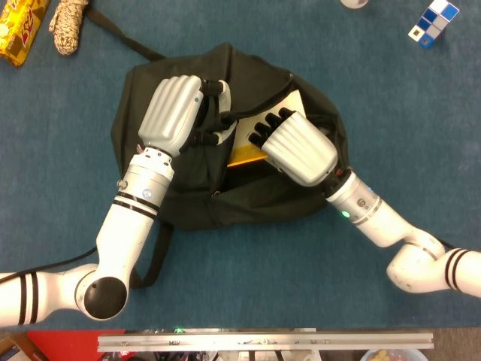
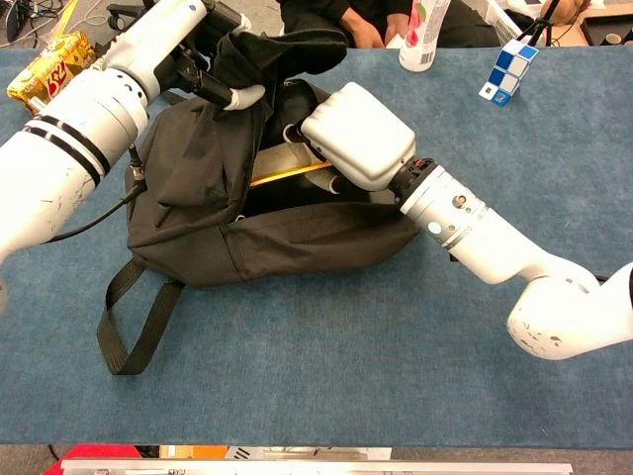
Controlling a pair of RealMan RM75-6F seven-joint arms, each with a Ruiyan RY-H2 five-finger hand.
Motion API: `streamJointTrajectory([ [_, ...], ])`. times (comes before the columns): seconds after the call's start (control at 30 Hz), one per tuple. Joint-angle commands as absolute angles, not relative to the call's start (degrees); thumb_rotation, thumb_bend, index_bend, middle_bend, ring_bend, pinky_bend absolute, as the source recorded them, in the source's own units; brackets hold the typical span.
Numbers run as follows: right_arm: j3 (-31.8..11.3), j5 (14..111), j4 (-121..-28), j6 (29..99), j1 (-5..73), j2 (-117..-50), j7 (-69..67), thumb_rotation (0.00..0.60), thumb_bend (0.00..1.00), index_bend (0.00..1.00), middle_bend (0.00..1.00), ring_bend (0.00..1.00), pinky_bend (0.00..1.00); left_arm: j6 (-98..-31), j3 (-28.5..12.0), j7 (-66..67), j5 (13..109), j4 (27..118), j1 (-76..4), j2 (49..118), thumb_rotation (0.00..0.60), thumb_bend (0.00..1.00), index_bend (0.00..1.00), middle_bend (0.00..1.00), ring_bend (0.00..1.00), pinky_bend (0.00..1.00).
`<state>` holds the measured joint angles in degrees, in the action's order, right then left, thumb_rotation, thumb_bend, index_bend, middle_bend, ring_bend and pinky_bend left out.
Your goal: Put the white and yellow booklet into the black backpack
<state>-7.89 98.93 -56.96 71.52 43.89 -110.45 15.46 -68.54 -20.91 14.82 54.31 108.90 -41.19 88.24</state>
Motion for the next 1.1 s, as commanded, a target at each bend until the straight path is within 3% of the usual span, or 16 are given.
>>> streamJointTrajectory([
  [0.03,-7.5,98.25,-54.48,71.92,44.06,-112.38,13.06,0.6,0.24,0.9,0.71,0.62,0.73,-68.48,-21.01,14.49,54.12,108.98,-41.2,87.96,0.6,0.36,0.75,0.81,0.8,1.0],
  [0.47,-7.5,95.42,-53.6,70.77,44.31,-114.65,9.48,0.6,0.17,0.89,0.67,0.59,0.73,-68.68,-20.75,14.1,53.79,109.61,-41.46,87.26,0.6,0.36,0.75,0.81,0.8,1.0],
  [0.57,-7.38,94.58,-54.53,69.87,44.23,-114.39,9.27,0.6,0.16,0.79,0.64,0.56,0.7,-68.99,-20.67,14.17,53.89,109.89,-41.41,86.95,0.6,0.36,0.75,0.81,0.8,1.0],
  [0.83,-7.17,92.79,-57.89,67.94,43.75,-111.82,9.51,0.6,0.1,0.37,0.48,0.43,0.6,-69.1,-20.78,13.48,53.65,110.15,-41.17,85.96,0.6,0.36,0.75,0.81,0.79,1.0],
  [0.93,-7.26,92.32,-60.06,67.78,43.47,-110.31,9.91,0.6,0.1,0.28,0.42,0.38,0.57,-68.94,-20.62,13.34,53.55,110.01,-41.17,85.73,0.6,0.36,0.74,0.81,0.79,1.0],
  [1.1,-7.33,91.56,-64.52,67.68,42.75,-107.11,11.25,0.6,0.1,0.23,0.39,0.35,0.54,-68.85,-20.5,13.03,53.47,109.82,-41.07,85.22,0.6,0.36,0.74,0.81,0.79,1.0],
])
